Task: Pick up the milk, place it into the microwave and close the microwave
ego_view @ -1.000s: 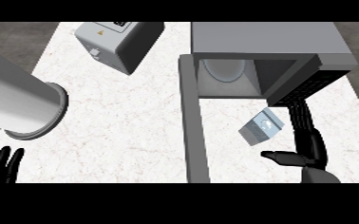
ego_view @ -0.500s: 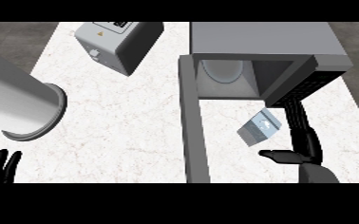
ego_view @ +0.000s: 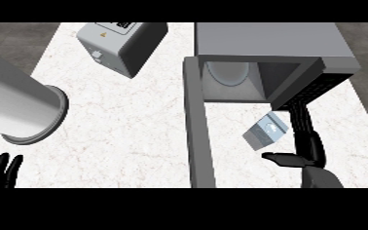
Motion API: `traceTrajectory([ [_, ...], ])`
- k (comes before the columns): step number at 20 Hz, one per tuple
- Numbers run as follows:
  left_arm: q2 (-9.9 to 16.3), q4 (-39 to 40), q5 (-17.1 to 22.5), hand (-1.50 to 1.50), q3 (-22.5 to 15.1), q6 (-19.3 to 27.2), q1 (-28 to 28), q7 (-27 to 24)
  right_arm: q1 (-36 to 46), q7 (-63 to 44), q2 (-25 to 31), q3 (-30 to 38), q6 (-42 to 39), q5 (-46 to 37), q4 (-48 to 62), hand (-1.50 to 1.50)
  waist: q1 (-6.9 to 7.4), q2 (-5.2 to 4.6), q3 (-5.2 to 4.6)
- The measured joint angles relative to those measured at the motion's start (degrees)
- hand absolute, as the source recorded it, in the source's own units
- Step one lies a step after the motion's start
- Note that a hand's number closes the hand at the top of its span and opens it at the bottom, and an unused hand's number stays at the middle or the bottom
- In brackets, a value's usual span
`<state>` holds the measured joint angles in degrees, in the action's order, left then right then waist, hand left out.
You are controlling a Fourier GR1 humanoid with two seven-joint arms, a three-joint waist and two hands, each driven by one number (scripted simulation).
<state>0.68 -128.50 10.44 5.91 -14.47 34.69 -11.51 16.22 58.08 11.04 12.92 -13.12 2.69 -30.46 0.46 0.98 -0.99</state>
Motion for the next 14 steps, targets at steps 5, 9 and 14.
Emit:
traceTrajectory([
  [5, 0.2, 1.0, 0.4, -1.50, 0.9, -0.1, -1.2, 0.0, 0.4, -0.4, -0.3, 1.1, -1.4, 3.1, 0.6, 1.50, -0.23, -0.24, 0.10],
  [9, 0.2, 0.6, 1.0, -1.50, 1.1, -0.8, -0.3, -0.2, 0.1, -1.5, -0.9, 1.3, -3.4, 6.0, -0.2, 1.50, -0.16, -0.33, 0.23],
  [14, 0.1, 0.5, 1.1, -1.50, 1.3, -1.0, -0.3, 0.2, -0.1, -2.5, -2.2, 1.1, -5.1, 8.9, -1.5, 1.50, -0.30, -0.46, 0.38],
])
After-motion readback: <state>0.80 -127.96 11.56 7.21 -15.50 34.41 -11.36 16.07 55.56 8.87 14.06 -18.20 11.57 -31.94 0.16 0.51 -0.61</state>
